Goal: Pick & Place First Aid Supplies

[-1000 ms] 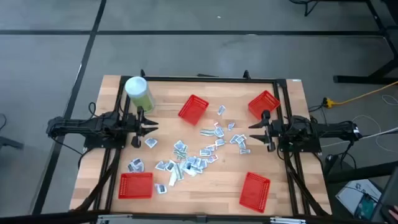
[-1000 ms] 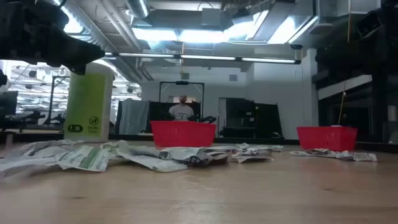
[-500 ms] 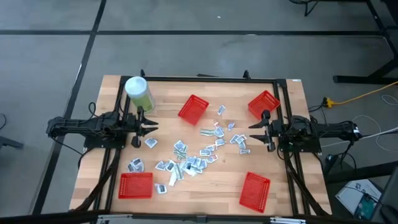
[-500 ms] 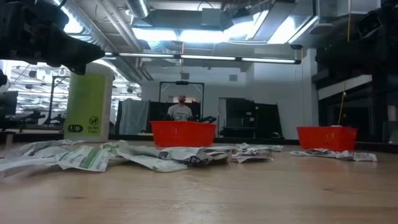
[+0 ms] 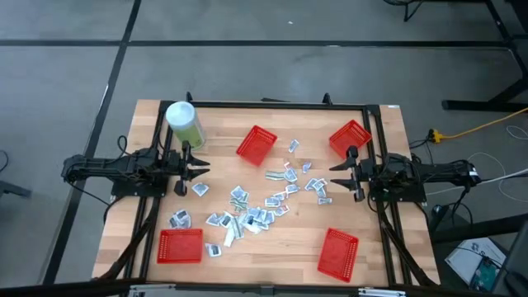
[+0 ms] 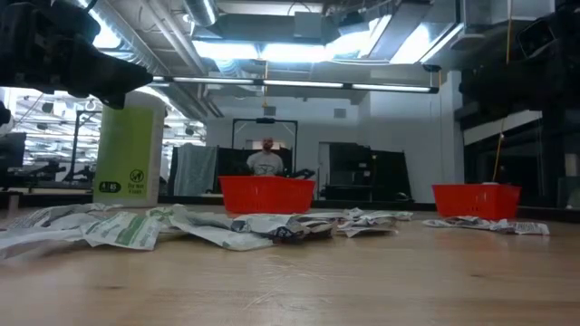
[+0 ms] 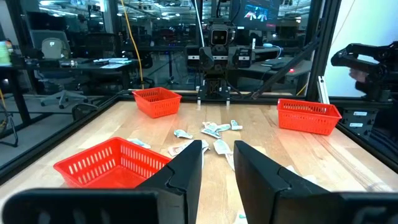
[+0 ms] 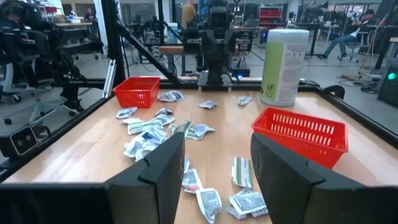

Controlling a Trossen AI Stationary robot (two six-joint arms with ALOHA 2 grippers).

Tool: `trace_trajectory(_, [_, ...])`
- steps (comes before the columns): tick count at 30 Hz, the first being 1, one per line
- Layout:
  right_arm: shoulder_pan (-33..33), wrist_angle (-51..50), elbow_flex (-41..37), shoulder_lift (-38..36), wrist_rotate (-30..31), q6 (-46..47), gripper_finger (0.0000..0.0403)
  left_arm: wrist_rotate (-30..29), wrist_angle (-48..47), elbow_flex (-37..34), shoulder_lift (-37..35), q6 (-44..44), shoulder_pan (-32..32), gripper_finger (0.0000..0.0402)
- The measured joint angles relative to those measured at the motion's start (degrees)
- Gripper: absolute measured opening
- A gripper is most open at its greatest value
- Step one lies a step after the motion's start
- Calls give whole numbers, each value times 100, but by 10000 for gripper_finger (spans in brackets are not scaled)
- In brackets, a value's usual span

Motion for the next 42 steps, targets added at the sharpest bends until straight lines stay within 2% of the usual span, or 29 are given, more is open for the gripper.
trace_trajectory(31, [0, 1, 0, 0, -6, 33, 184, 0, 1, 0, -1, 0, 0, 88])
trace_trajectory(42, [0, 1, 0, 0, -47, 1399, 184, 0, 0, 2, -1, 0, 0, 88])
